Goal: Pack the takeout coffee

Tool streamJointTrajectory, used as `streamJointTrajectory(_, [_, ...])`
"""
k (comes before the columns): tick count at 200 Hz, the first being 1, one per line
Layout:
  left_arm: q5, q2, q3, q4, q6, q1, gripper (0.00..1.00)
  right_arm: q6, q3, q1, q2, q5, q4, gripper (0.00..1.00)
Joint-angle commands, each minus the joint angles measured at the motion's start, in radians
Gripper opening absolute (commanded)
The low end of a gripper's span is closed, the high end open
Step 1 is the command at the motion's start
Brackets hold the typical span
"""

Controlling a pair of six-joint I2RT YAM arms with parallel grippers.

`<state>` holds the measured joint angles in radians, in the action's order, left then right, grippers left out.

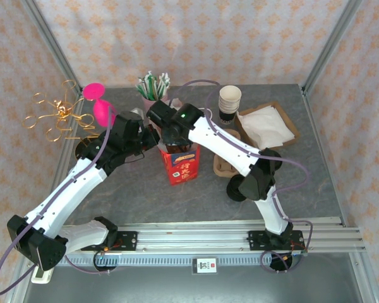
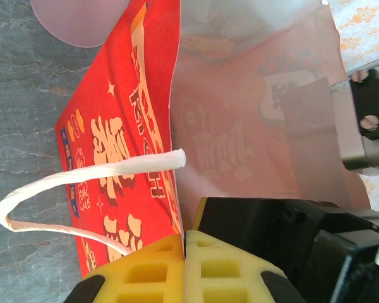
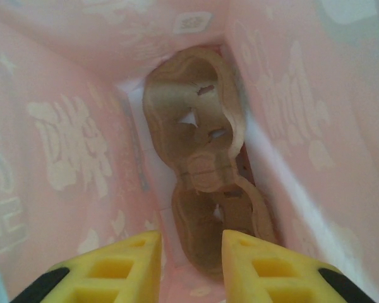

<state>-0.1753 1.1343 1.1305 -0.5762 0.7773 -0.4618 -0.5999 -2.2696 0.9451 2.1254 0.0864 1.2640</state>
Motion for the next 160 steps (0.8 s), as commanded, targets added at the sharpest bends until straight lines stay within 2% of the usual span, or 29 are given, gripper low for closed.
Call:
streamJointTrajectory(1, [0.03, -0.013, 0.0, 0.009, -0.004, 0.01, 0.0, 0.048, 0.014, -0.007, 0.014, 0.008, 0.011, 0.28])
streamJointTrajectory(30, [0.03, -0.015, -0.004, 0.007, -0.006, 0.014, 0.0, 0.129, -0.002, -0.003, 0.009, -0.031, 0.008, 0.2])
streamJointTrajectory(79, [-0.009, -0.022, -0.023, 0.051, -0.006, 0.021, 0.0, 0.185, -0.004, -0.01, 0.024, -0.117, 0.011, 0.17])
streamJointTrajectory(116, [-0.008, -0.028, -0.026, 0.048, -0.009, 0.021, 0.0, 0.152, -0.018, -0.029, 0.062, -0.086, 0.026, 0.14])
streamJointTrajectory(160, [-0.003, -0.033, -0.035, 0.047, 0.001, 0.021, 0.0, 0.143, -0.031, -0.035, 0.103, 0.002, 0.031, 0.17])
